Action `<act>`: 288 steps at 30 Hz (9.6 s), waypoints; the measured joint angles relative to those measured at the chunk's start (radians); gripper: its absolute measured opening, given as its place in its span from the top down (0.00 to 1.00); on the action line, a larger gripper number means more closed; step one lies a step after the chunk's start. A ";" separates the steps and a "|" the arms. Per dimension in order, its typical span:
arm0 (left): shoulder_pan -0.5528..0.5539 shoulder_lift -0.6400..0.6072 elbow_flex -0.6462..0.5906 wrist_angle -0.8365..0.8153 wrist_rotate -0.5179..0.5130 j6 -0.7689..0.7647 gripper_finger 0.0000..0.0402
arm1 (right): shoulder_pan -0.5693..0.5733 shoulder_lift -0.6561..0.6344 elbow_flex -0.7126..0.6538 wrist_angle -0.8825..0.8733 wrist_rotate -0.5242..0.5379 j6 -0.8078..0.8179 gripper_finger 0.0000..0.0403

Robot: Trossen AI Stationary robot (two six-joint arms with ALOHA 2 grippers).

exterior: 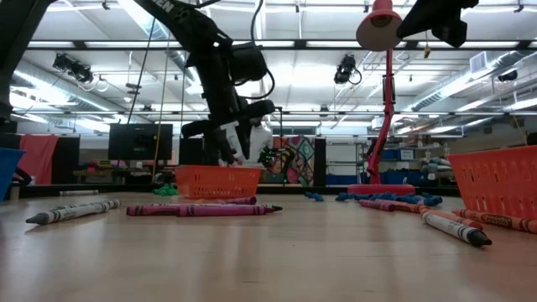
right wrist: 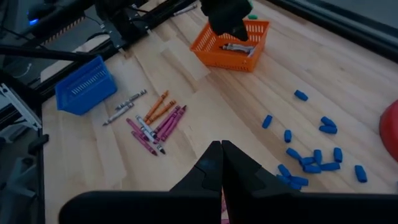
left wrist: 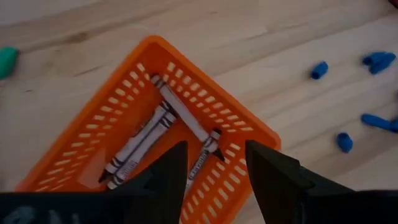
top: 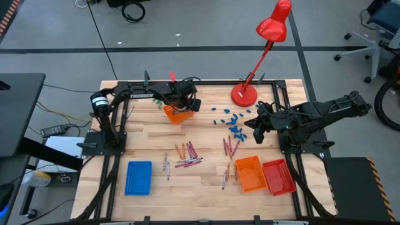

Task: Sort crayons
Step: Put the black crayon into the top orange bin, then put the gray crayon into the blue bin

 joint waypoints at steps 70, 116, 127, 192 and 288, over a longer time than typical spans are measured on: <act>-0.049 0.176 0.134 -0.124 -0.014 0.691 0.88 | 0.053 0.002 0.000 0.039 0.042 -0.067 0.98; 0.180 -0.334 -0.243 -0.443 -0.150 0.481 0.69 | 0.053 0.002 0.000 0.034 0.048 -0.110 0.98; 0.315 -0.323 -0.377 -0.476 -0.109 0.442 0.65 | 0.052 0.002 0.000 0.034 0.048 -0.130 0.98; 0.627 0.214 -0.051 -0.711 -0.178 0.753 0.65 | -0.099 0.008 0.000 0.069 -0.027 -0.153 0.98; 0.559 0.036 -0.242 -0.454 -0.195 0.555 0.46 | -0.037 0.012 0.000 0.134 -0.042 -0.103 0.98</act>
